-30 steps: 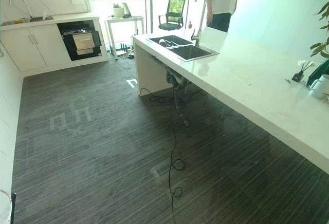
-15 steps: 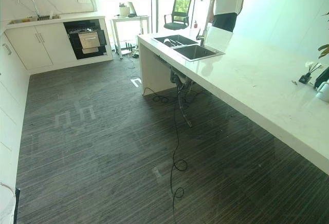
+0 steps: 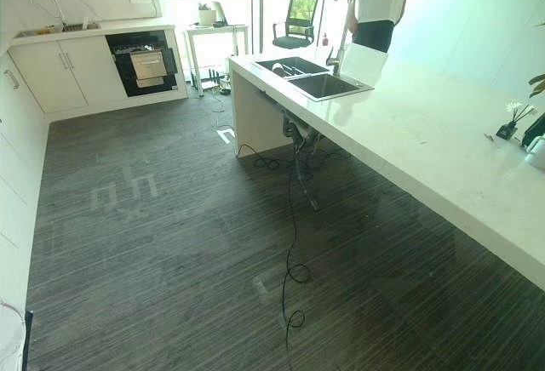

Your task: Place the dishes in the dishwasher.

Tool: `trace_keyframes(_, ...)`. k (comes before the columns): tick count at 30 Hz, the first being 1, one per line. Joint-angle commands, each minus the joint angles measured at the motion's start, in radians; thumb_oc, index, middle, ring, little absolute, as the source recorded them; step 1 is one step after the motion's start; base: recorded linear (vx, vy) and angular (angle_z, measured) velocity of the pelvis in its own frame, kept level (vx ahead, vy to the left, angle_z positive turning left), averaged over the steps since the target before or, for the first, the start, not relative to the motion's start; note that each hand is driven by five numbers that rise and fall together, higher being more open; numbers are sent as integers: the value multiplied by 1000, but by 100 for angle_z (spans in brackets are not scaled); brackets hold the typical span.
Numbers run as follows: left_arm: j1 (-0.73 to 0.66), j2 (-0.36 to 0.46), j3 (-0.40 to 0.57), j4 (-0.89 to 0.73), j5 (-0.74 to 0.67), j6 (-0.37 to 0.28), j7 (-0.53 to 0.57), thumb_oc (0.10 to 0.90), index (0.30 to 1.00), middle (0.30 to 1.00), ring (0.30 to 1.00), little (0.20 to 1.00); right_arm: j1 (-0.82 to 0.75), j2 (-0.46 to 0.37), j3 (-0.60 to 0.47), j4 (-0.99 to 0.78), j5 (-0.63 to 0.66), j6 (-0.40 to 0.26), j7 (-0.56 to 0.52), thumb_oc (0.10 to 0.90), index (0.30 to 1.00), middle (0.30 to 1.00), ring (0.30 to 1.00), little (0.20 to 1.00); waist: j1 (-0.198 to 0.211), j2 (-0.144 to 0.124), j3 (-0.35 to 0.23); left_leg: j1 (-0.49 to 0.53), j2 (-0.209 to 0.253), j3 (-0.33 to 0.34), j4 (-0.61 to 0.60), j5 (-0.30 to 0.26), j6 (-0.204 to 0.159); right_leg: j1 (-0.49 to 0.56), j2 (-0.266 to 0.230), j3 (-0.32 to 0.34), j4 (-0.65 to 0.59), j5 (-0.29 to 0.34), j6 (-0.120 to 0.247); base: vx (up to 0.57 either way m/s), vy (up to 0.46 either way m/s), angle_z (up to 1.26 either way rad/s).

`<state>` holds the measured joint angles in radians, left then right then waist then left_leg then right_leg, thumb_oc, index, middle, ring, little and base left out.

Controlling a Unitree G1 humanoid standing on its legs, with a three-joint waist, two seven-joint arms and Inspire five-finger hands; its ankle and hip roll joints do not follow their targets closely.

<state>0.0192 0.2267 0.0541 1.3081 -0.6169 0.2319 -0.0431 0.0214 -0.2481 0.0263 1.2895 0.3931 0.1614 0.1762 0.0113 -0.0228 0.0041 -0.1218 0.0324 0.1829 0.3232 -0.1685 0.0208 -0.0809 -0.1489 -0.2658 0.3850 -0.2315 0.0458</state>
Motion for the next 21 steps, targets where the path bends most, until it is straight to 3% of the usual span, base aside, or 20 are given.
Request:
trace_keyframes(1,-13,-64,-2,6,13,2,10,800,900,900,900,900,-13,62,42,-8,-40,3,44,800,900,900,900,900,14,8,40,69,40,41,-23,-94,-68,38,1,-51,-85,26,74,14,-48,4)
trace_keyframes(9,-15,-65,3,3,1,-10,24,800,900,900,900,900,-19,58,52,-13,-41,-2,42,800,900,900,900,900,22,13,52,65,39,28,-23,-90,-73,32,5,-51,-85,24,70,-9,-40,5)
trace_keyframes(13,-22,-65,9,-11,-14,-80,19,800,900,900,900,900,-23,50,57,-36,-10,-45,51,800,900,900,900,900,21,13,52,67,42,25,-23,-88,-78,37,8,-52,-85,22,67,24,-32,5)
trace_keyframes(14,-28,-64,12,-72,-71,-118,-2,800,900,900,900,900,-33,39,76,-129,12,-74,52,800,900,900,900,900,21,13,58,68,43,23,-23,-87,-80,37,9,-51,-85,22,64,23,-30,8)
trace_keyframes(19,-14,-56,-1,-220,-94,-194,-7,800,900,900,900,900,-34,16,112,-317,49,-127,23,800,900,900,900,900,27,14,70,64,41,14,-23,-81,-81,31,16,-47,-85,23,57,-8,-50,6)
trace_keyframes(21,18,-38,-1,-372,-77,-265,-1,800,900,900,900,900,-16,-17,126,-511,29,-134,-10,800,900,900,900,900,28,12,84,67,39,9,-23,-63,-89,30,24,-40,-85,21,49,-4,-61,13)
